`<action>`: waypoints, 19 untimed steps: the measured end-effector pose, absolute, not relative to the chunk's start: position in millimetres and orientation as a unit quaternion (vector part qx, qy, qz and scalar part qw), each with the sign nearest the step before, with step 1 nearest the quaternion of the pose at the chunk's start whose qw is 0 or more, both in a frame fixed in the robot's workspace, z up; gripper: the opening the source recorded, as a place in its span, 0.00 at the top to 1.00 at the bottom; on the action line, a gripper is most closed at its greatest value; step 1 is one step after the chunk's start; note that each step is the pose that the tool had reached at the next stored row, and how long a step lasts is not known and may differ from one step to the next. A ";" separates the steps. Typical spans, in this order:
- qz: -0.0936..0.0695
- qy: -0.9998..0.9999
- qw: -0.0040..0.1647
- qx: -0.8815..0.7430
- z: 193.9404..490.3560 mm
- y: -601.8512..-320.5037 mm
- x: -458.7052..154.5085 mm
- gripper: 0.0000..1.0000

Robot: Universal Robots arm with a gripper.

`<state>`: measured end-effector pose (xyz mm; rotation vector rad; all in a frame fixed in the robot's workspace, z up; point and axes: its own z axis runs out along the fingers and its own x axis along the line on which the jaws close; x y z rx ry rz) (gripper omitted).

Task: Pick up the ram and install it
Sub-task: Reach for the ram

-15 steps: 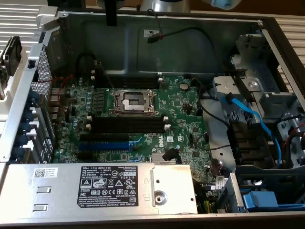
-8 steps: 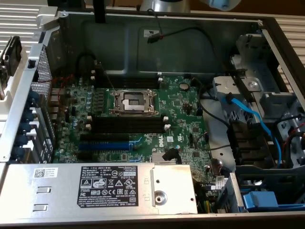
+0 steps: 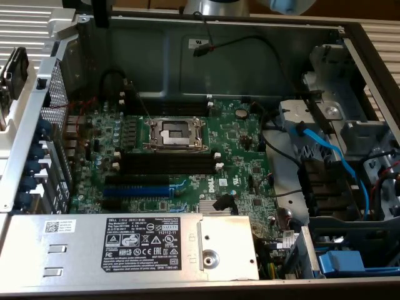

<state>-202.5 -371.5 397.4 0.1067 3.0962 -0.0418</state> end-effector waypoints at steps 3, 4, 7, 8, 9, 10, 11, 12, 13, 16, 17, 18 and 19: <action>-0.014 0.999 0.024 0.034 397.4 -371.4 -213.1 0.90; -0.014 0.999 0.024 0.034 397.4 -371.4 -217.1 0.90; -0.014 0.999 0.027 0.034 397.4 -371.1 -227.6 0.90; -0.014 0.999 0.027 0.034 397.4 -370.9 -231.6 0.90; -0.014 0.999 0.028 0.034 397.4 -370.7 -235.4 0.90; -0.014 0.999 0.028 0.035 397.4 -370.5 -239.4 0.90; -0.014 0.999 0.029 0.035 397.4 -370.2 -243.4 0.90; -0.014 0.999 0.029 0.035 397.4 -369.9 -247.6 0.90; -0.014 0.999 0.030 0.034 397.4 -369.5 -251.7 0.90; -0.014 0.999 0.030 0.035 397.4 -367.2 -274.6 0.90; -0.014 0.999 0.030 0.035 397.4 -366.7 -279.3 0.90; -0.014 0.999 0.030 0.035 397.4 -366.2 -283.5 0.90; -0.014 0.999 0.030 0.035 397.4 -365.8 -288.4 0.90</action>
